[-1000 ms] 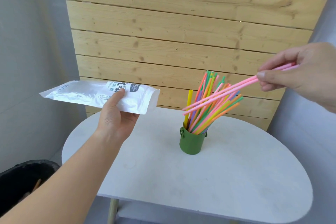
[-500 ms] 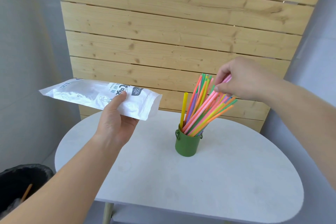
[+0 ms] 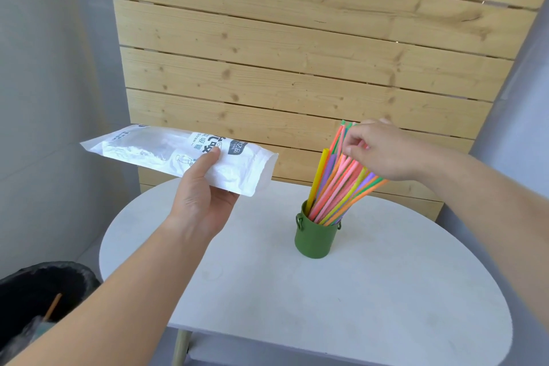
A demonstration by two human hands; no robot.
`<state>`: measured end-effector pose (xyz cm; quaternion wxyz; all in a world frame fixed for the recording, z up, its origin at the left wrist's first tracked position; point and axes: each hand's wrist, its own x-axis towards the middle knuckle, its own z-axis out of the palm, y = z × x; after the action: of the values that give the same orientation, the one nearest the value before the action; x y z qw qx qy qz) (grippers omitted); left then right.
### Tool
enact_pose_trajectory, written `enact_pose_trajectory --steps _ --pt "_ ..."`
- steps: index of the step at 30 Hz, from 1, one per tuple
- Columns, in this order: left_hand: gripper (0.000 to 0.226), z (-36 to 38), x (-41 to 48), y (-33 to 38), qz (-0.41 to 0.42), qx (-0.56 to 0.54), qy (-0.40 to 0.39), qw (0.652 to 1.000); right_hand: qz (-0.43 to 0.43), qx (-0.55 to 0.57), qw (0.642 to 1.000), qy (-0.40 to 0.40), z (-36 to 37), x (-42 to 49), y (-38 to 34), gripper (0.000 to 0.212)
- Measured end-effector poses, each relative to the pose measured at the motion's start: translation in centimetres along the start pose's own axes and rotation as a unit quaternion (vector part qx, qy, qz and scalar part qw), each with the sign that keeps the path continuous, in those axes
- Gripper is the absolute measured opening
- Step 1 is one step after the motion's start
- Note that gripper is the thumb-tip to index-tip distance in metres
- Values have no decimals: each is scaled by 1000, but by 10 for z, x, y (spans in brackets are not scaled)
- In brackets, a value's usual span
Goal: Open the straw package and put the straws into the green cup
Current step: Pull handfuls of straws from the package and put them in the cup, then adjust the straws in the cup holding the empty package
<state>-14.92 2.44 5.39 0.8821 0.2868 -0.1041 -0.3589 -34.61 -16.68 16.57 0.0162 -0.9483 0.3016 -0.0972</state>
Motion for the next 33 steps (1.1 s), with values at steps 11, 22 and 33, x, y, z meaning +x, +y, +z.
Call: enact_pose_trajectory --steps 11,22,33 --pt "17 4 -5 0 -10 1 5 1000 -6 -20 995 -93 0 -15 -15 116" --pt "15 6 -8 1 -24 5 1 1000 -29 19 995 95 -9 -24 -22 76" --pt "31 8 -13 5 -39 26 -87 995 120 446 880 115 37 -69 -103 35"
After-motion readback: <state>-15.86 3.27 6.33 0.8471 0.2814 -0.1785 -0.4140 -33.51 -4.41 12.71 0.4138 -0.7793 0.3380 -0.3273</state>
